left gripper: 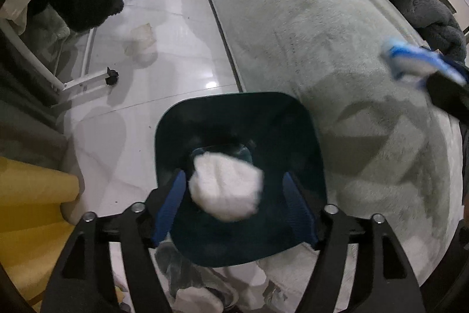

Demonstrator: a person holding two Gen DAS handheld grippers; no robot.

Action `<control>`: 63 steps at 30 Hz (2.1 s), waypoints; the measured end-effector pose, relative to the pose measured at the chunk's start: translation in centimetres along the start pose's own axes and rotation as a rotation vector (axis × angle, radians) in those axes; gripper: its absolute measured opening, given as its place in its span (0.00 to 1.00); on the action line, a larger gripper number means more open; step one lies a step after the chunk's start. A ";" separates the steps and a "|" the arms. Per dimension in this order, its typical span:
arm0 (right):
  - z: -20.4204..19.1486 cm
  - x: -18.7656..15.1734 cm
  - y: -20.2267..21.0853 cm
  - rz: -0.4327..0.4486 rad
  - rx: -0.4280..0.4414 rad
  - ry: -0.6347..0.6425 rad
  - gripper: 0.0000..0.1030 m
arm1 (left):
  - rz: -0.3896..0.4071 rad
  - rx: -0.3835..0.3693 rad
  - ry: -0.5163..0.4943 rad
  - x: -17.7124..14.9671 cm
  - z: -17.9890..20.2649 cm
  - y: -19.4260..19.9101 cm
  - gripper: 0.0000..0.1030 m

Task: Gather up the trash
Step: 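Carry the tissue ball and tissue pack in both tools to the teal bin, then open both tools over the bin to drop the tissue ball and pack, then move both tools from the bin back over the bed toward the remaining trash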

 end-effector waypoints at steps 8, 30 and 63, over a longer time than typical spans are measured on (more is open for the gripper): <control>-1.4 -1.5 -4.0 -0.088 0.004 0.043 0.72 | 0.063 0.001 0.016 0.2 -1.8 2.1 0.90; -3.5 -4.9 -9.6 -0.226 -0.032 0.105 0.81 | 0.368 0.019 0.022 3.7 -3.5 10.4 0.92; 2.2 -0.9 1.9 0.064 -0.153 0.026 0.97 | 0.659 -0.043 -0.111 8.2 7.4 18.0 0.96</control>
Point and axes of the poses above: each gripper's, at about its wrist camera, not at the fingertips, and y roughly against the way its jaws point, z to its right, x to its top, the point moved 8 cm from there along -y, roughly the way its jaws point, and after that the axes turned 1 degree about -x, right-handed, at the moved point
